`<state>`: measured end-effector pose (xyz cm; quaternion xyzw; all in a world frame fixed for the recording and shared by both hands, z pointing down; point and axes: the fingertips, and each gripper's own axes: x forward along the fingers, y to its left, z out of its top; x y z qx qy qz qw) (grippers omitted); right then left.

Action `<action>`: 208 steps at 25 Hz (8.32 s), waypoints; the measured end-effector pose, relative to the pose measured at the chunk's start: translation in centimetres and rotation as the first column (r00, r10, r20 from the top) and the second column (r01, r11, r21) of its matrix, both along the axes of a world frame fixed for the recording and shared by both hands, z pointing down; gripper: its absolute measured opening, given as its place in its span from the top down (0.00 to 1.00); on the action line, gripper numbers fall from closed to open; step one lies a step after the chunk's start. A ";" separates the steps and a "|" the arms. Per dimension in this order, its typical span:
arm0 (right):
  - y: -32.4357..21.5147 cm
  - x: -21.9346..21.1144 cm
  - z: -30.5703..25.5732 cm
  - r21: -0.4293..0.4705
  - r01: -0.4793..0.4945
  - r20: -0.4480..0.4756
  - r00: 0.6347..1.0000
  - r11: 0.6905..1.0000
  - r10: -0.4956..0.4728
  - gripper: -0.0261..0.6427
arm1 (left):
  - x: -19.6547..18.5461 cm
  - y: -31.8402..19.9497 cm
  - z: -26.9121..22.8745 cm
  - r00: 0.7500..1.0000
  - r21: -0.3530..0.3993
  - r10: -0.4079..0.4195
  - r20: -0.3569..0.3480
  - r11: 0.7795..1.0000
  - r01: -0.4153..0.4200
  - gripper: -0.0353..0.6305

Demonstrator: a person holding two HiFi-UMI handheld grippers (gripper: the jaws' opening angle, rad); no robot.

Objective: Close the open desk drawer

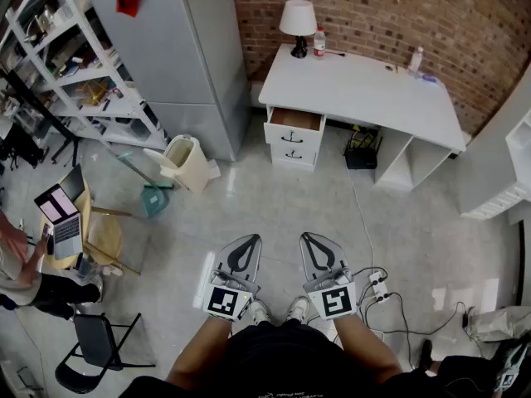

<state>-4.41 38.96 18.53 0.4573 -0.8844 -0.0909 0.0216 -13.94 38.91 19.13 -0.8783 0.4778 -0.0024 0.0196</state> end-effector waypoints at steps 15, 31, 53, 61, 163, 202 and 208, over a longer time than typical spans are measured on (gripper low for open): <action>0.3 -5.4 -1.3 -0.038 -0.003 0.026 1.000 0.999 0.004 0.92 | -5.0 1.0 -1.3 1.000 0.019 -0.011 -0.019 1.000 0.011 0.94; -3.1 -10.2 -2.2 -0.003 -0.011 0.055 0.998 1.000 0.011 0.92 | -10.0 -2.5 -0.3 0.998 0.021 -0.057 -0.028 0.998 0.058 0.94; -19.0 -0.7 -0.5 -0.029 0.008 0.091 0.996 1.000 -0.005 0.92 | -0.8 -18.3 0.1 0.997 0.000 -0.066 0.048 0.998 0.066 0.94; -22.2 0.5 0.2 -0.041 0.012 0.095 0.995 0.999 -0.008 0.92 | 1.0 -21.9 0.6 0.998 -0.021 -0.057 0.038 0.998 0.058 0.94; -49.9 3.5 41.6 -0.289 -0.198 -0.013 0.979 0.937 0.203 0.92 | 6.4 -59.3 48.6 0.724 -0.617 -0.278 -0.631 0.746 -0.251 0.77; -51.2 4.3 42.4 -0.313 -0.228 0.009 0.970 0.922 0.243 0.92 | 7.2 -61.3 49.9 0.447 -0.602 -0.425 -0.787 0.687 -0.407 0.88; -51.3 4.7 42.4 -0.320 -0.253 0.016 0.962 0.913 0.272 0.92 | 7.2 -61.6 49.9 0.443 -0.603 -0.428 -0.787 0.687 -0.406 0.88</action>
